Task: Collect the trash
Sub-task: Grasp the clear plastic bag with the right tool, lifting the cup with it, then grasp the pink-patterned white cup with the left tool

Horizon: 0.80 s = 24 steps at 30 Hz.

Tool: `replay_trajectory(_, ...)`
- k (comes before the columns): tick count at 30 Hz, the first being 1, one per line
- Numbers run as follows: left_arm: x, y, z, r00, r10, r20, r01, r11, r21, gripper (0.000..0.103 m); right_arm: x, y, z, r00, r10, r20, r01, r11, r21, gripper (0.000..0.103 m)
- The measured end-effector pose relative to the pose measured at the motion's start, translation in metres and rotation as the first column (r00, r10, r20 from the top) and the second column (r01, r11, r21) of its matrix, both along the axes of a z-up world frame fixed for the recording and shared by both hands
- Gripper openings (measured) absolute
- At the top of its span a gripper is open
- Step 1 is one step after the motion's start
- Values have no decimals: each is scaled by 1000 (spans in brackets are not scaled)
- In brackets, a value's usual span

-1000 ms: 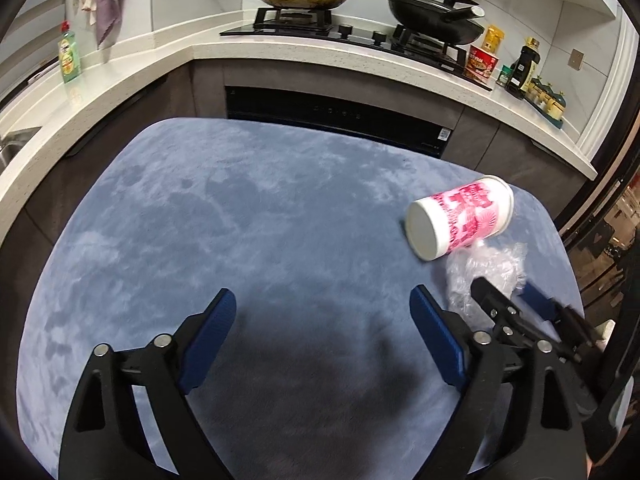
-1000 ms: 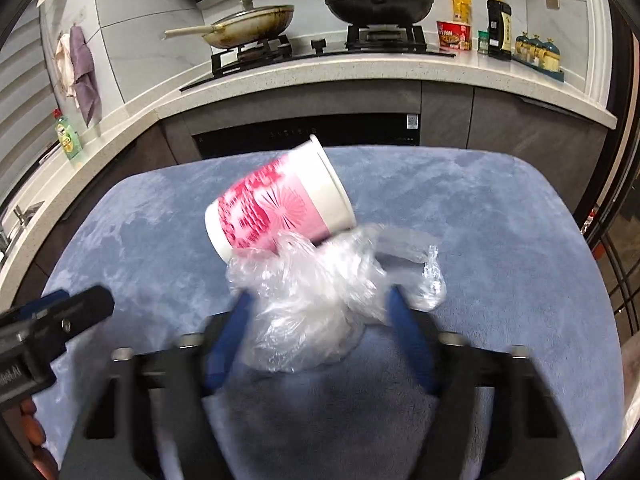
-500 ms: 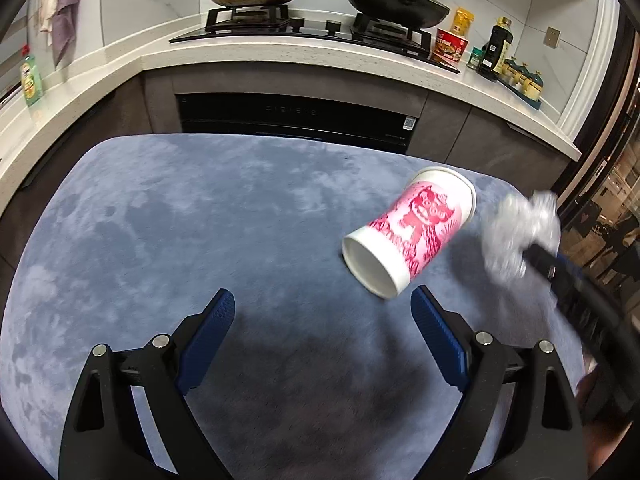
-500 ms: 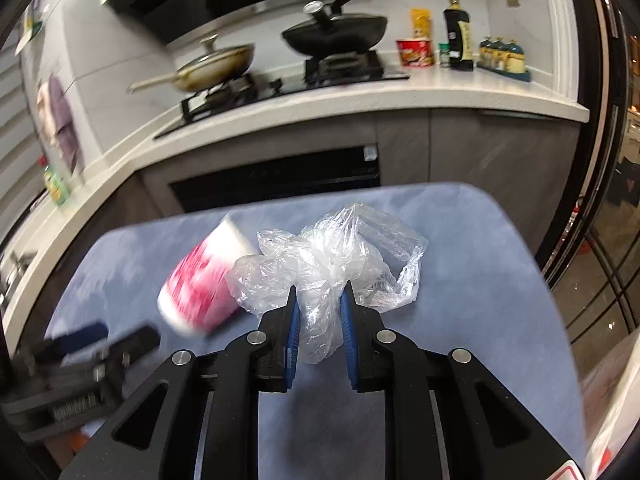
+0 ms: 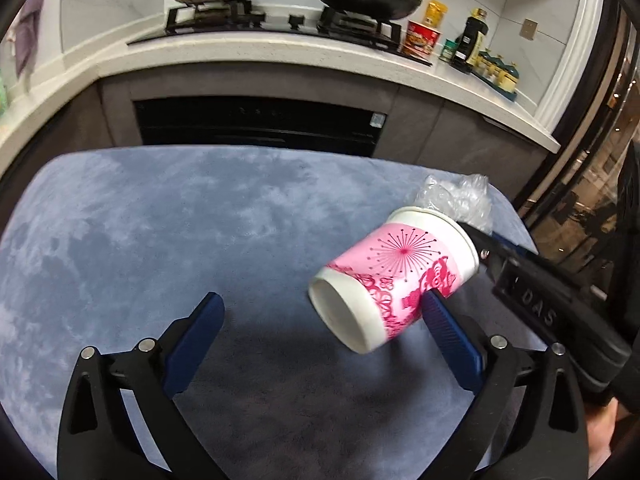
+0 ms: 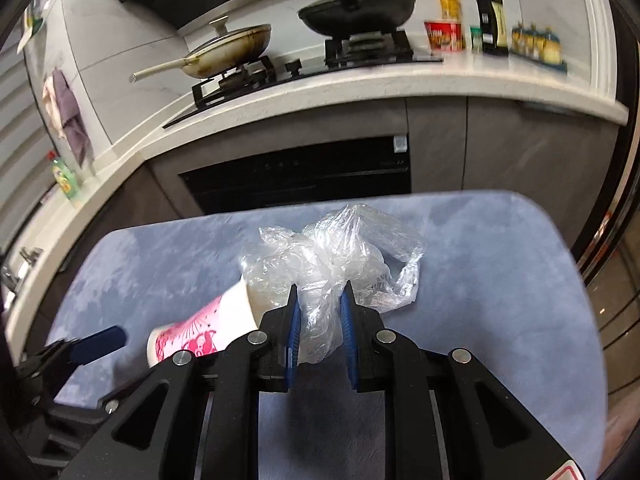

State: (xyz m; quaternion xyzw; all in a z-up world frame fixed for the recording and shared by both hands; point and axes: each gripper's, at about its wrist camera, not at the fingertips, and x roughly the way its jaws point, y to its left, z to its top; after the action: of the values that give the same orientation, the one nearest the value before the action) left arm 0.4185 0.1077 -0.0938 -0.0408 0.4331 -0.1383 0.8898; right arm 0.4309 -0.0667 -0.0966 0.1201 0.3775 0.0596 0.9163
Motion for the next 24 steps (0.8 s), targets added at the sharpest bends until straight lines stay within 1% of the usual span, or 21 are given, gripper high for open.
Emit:
replay_trajectory(3,-5,-1,-3,1000,-16,-4,16,1000,-11,93,-8,-1,-4,1000,24,-12,-24,999,31,18)
replay_trajectory(5,-10,-1,-3,1000,-31,-6,31,999,-26,88,-17,0,-5,999,37,-14,-36,999,37,18)
replay_trajectory(7,-18,-2,-1,999,-44,-6,44,999,-25,82,-29,4,-2,999,50,-9,-50,998,31,18)
replay_trajectory(9,-25,-3,2,999,-55,-5,54,998,-23,78,-42,7,4,998,68,0,-68,997,21,18)
replay_trajectory(13,-47,-2,11,997,-77,-6,77,997,-32,71,-67,9,14,995,103,9,-104,994,39,17)
replay_trajectory(16,-70,-3,20,995,-98,5,98,995,-23,69,-90,11,22,991,133,15,-133,991,32,17)
replay_trajectory(20,-106,-5,29,991,-131,13,131,991,1,69,-124,12,30,985,170,6,-171,985,35,17)
replay_trajectory(24,-143,-7,32,989,-151,-7,151,989,4,69,-166,14,35,979,203,-3,-202,979,36,17)
